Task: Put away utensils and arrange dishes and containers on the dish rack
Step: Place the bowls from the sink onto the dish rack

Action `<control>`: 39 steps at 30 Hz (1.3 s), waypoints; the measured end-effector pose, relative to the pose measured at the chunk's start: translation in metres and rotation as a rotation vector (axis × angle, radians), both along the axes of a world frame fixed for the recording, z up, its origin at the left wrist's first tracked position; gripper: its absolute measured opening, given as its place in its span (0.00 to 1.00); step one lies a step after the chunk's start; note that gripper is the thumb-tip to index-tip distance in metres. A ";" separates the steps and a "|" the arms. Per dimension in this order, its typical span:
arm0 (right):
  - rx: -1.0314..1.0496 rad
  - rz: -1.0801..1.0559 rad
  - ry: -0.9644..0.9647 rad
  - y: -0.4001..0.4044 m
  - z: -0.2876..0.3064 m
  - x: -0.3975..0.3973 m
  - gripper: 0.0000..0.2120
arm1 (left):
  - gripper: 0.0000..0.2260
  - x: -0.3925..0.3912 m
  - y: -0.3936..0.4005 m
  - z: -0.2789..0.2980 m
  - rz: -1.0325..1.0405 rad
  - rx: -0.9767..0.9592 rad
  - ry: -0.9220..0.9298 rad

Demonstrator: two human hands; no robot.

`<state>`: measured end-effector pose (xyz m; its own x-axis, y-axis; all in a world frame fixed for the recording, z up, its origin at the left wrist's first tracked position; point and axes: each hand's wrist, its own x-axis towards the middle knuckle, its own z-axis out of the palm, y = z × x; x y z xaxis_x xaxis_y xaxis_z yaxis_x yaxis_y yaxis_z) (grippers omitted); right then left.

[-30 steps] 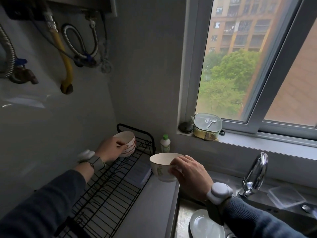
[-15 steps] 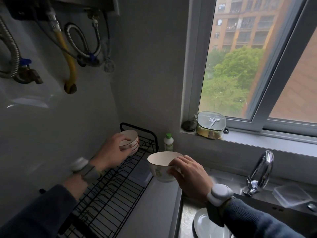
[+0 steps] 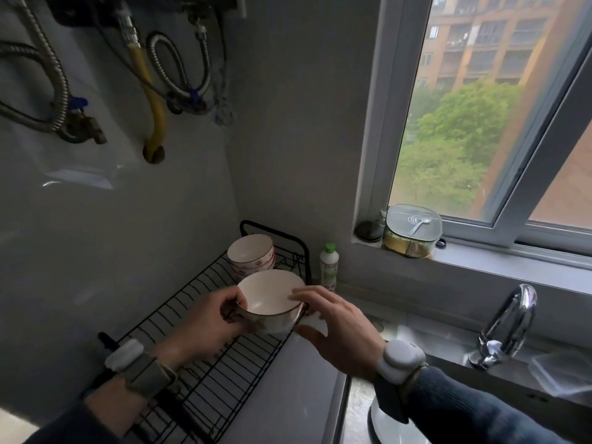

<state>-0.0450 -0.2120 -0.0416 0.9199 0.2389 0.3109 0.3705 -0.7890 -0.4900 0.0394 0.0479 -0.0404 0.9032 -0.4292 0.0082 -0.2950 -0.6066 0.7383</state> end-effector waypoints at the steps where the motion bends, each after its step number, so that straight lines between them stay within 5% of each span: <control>1: -0.006 0.001 0.025 -0.002 -0.001 0.000 0.24 | 0.17 0.004 0.010 -0.003 0.046 0.026 -0.034; 15: -0.050 -0.091 0.175 -0.031 -0.029 -0.012 0.23 | 0.19 0.024 0.048 -0.023 0.404 0.107 -0.113; 28: -0.079 -0.129 0.288 -0.036 -0.048 -0.016 0.21 | 0.18 0.039 0.063 -0.037 0.408 0.214 0.000; 39: -0.113 -0.121 0.312 -0.035 -0.054 -0.018 0.19 | 0.28 0.042 0.071 -0.047 0.352 0.215 0.033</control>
